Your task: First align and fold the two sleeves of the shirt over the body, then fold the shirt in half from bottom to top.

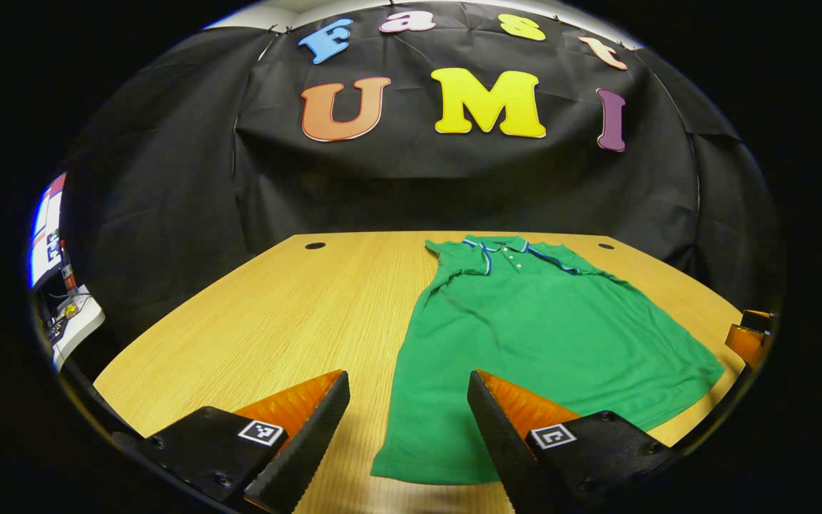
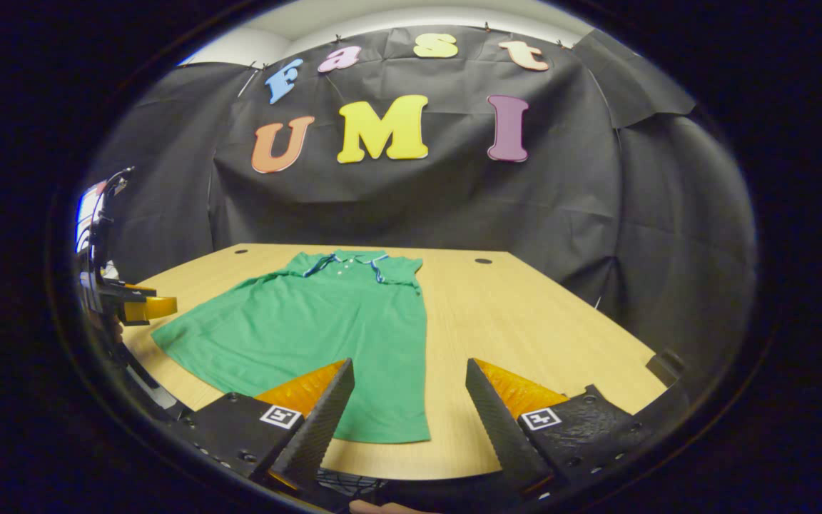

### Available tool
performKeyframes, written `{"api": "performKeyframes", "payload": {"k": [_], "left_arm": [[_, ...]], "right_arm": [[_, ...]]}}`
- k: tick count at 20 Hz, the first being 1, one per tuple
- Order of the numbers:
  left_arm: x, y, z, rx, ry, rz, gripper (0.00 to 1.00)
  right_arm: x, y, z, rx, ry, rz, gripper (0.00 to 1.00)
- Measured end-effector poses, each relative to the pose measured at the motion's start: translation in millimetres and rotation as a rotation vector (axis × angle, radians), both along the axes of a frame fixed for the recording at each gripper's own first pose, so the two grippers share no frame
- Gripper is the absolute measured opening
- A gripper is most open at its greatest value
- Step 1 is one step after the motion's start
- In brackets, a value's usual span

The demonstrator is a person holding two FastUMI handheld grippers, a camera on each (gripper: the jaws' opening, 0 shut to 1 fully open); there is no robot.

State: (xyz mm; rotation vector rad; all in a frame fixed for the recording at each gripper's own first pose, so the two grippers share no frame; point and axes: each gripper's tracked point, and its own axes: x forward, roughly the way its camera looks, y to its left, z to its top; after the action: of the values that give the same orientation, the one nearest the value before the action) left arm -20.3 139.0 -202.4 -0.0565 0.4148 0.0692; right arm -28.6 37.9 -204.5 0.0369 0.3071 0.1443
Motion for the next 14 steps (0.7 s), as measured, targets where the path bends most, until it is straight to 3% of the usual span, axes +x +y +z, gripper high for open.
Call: {"api": "performKeyframes", "payload": {"k": [5, 10, 11, 12, 14], "left_arm": [[-8.0, -7.5, -31.9, -0.041, 0.088, -0.057, 1.00], [-4.0, -10.4, -27.0, -0.025, 0.061, -0.072, 0.88], [-4.3, -10.6, -26.9, -0.029, 0.055, -0.062, 0.71], [-3.6, -12.1, -26.7, -0.021, 0.052, -0.061, 0.61], [-2.2, -20.2, -27.0, -0.005, 0.051, -0.086, 0.48]], "right_arm": [[-0.8, 12.7, -25.1, -0.016, 0.061, 0.035, 0.96], [-0.8, 21.7, -41.5, -0.033, 0.129, 0.075, 0.94], [-0.9, 20.3, -41.9, -0.036, 0.143, 0.079, 0.92], [-1.5, 18.9, -41.1, -0.019, 0.151, 0.080, 0.86], [2.7, 20.7, -47.7, 0.021, 0.174, 0.084, 0.89]]}}
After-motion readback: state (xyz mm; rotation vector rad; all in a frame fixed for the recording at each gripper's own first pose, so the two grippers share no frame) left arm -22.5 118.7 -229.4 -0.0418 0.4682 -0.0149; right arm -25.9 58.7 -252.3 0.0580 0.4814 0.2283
